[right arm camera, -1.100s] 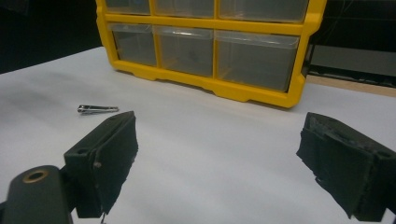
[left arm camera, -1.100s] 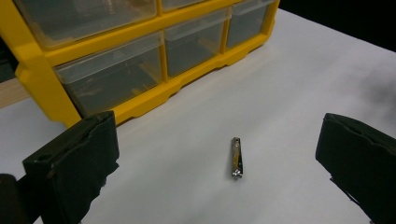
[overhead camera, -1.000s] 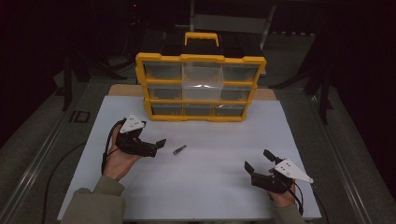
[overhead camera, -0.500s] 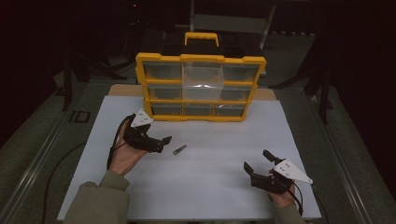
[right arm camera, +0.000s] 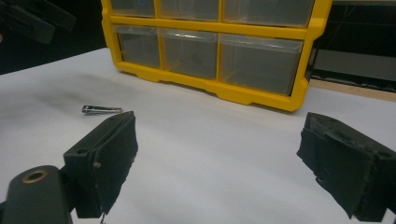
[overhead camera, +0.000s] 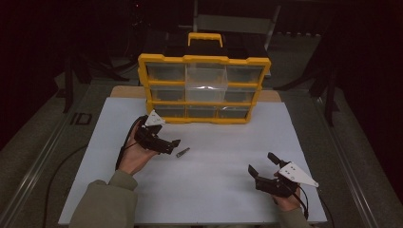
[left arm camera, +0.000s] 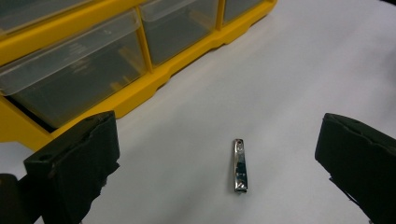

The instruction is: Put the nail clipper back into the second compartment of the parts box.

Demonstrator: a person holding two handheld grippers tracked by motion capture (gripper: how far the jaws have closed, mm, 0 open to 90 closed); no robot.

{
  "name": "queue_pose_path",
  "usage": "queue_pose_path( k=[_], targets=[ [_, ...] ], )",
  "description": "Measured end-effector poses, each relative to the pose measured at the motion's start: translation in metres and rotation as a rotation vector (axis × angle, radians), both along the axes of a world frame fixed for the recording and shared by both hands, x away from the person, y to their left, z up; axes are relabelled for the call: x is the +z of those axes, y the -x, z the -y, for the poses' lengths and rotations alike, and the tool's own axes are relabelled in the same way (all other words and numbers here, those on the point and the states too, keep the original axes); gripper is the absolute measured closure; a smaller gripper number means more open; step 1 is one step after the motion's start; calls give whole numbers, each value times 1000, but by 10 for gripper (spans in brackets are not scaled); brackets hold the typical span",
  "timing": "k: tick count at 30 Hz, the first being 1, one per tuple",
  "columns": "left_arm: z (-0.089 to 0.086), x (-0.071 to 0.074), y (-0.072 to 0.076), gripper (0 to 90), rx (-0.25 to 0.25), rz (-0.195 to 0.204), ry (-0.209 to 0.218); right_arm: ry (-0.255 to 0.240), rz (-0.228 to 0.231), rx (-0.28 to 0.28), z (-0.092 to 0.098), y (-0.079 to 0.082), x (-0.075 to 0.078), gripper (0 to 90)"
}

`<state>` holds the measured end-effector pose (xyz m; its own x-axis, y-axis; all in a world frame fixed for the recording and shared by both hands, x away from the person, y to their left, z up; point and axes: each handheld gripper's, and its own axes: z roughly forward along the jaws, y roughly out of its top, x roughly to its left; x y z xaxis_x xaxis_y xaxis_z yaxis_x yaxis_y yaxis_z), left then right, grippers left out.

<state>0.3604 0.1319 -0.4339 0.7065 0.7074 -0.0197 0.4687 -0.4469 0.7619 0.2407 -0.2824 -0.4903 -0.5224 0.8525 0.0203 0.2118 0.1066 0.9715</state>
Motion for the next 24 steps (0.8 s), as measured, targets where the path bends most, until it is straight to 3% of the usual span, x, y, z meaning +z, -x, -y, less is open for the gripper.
queue_pose_path(
  k=[7, 18, 24],
  targets=[
    [6, -6, -4, 5, -11, -38, -19, 0, 0, 0, 0, 0, 0, 112],
    [16, -15, -8, 9, -27, -63, -56, -2, -1, -2, 1, 0, 0, 112],
    [22, -22, -10, 10, -45, -103, -72, -1, -1, -1, 1, 0, 0, 112]
  ],
)
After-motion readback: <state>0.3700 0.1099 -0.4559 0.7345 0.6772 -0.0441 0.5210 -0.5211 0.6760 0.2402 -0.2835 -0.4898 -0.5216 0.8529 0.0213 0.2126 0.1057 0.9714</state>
